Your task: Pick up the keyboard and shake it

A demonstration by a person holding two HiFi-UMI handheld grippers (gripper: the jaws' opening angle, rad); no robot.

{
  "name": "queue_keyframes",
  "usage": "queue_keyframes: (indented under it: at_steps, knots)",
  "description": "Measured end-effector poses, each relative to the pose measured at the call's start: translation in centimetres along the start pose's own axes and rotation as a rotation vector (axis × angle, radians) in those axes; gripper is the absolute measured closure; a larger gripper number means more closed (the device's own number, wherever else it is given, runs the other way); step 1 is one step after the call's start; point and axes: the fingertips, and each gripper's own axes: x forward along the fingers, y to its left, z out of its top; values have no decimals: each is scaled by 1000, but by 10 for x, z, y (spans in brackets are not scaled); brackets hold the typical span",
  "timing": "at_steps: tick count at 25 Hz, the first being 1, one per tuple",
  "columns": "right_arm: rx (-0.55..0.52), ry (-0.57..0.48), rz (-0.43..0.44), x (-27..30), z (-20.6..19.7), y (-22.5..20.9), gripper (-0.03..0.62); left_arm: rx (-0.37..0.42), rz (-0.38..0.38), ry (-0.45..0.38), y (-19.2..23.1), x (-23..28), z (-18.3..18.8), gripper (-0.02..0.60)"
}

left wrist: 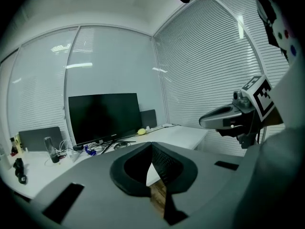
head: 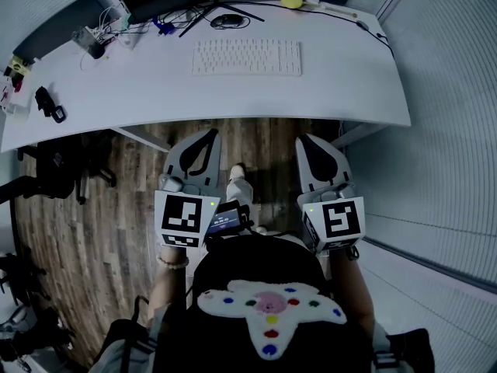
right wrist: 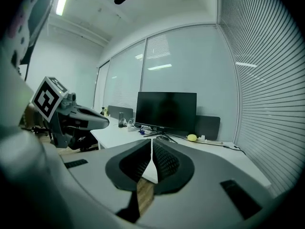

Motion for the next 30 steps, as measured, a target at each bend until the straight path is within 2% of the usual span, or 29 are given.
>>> queue_keyframes:
  at_steps: [6,17,30]
  knots:
    - [-20,10,3,64,15,-17,557,-4,0,-4,53,49,7,566]
    - [-49,34,-16,168,45,-42,557,-62,-6,-7,138,124,15,566]
    - [-63,75,-23,236,50,-49,557,-145,-74,15,187,168,-3,566]
